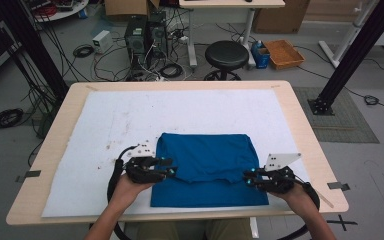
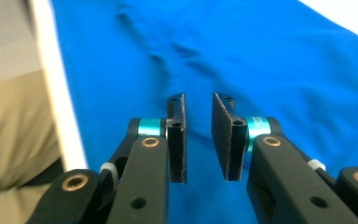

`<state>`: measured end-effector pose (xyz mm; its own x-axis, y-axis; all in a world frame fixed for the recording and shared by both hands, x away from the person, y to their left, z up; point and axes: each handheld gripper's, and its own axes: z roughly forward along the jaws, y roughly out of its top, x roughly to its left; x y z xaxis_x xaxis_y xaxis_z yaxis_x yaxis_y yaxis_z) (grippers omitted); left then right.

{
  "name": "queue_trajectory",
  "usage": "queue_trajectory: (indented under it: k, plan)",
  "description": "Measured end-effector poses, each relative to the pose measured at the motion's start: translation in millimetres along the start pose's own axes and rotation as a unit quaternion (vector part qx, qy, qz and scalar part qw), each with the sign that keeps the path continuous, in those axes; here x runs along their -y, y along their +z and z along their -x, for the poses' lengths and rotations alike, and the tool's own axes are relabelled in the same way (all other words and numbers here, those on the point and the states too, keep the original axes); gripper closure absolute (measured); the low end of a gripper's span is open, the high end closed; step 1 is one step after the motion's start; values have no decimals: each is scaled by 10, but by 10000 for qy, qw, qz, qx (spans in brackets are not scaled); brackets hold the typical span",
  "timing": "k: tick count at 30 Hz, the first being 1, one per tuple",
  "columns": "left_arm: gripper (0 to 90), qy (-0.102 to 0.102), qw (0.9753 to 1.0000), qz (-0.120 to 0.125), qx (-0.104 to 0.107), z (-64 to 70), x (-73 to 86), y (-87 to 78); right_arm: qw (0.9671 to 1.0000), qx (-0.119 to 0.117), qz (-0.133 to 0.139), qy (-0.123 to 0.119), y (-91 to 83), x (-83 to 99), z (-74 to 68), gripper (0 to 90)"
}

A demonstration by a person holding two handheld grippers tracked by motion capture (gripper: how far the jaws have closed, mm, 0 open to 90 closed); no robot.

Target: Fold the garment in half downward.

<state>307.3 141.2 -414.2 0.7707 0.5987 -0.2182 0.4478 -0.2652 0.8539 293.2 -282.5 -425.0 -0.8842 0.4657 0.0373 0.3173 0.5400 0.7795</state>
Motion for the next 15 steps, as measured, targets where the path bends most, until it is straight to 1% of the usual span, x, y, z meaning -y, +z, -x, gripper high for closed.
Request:
queue_trajectory:
  k: [1, 2, 3, 4, 5, 6, 7, 9, 10, 11, 12, 13, 14, 15]
  plan:
    - [595, -87, 9996, 1, -266, -17, -1, -13, 9995, 285, -24, 105, -7, -9, 13, 763]
    - [595, -202, 9985, -63, -499, -34, 7, -22, 9976, 599, -108, 329, -12, -16, 29, 753]
    - [596, -274, 9974, -97, -659, -46, 25, -23, 9937, 968, -176, 545, -16, -17, 52, 708]
    - [597, -292, 9957, -198, -855, -56, 49, -18, 9858, 1364, -173, 963, -35, 3, 98, 681]
    - [597, -351, 9944, -292, -953, -65, 79, -7, 9858, 1364, -173, 963, -35, 3, 98, 681]
    - [597, -351, 9936, -366, -1012, -72, 112, 4, 9829, 1490, -159, 1074, -37, 17, 107, 681]
    - [597, -371, 9924, -407, -1104, -71, 145, 26, 9822, 1501, -150, 1116, -29, 28, 118, 674]
    - [597, -405, 9910, -591, -1135, -76, 203, 81, 9830, 1415, -198, 1153, 11, 40, 104, 672]
    - [597, -411, 9904, -644, -1151, -70, 230, 111, 9840, 1399, -253, 1070, 44, 43, 95, 673]
    - [596, -366, 9894, -756, -1187, -65, 252, 135, 9837, 1411, -350, 1060, 77, 45, 78, 673]
    - [596, -285, 9881, -791, -1287, -47, 287, 165, 9821, 1492, -555, 1009, 143, 60, 64, 706]
    - [617, -285, 9881, -791, -1287, -47, 287, 165, 9821, 1492, -555, 1009, 143, 60, 64, 706]
    - [636, -274, 9874, -788, -1347, -39, 288, 168, 9820, 1527, -559, 966, 172, 82, 65, 777]
    - [636, -248, 9866, -797, -1399, -34, 286, 169, 9820, 1527, -559, 966, 172, 82, 65, 777]
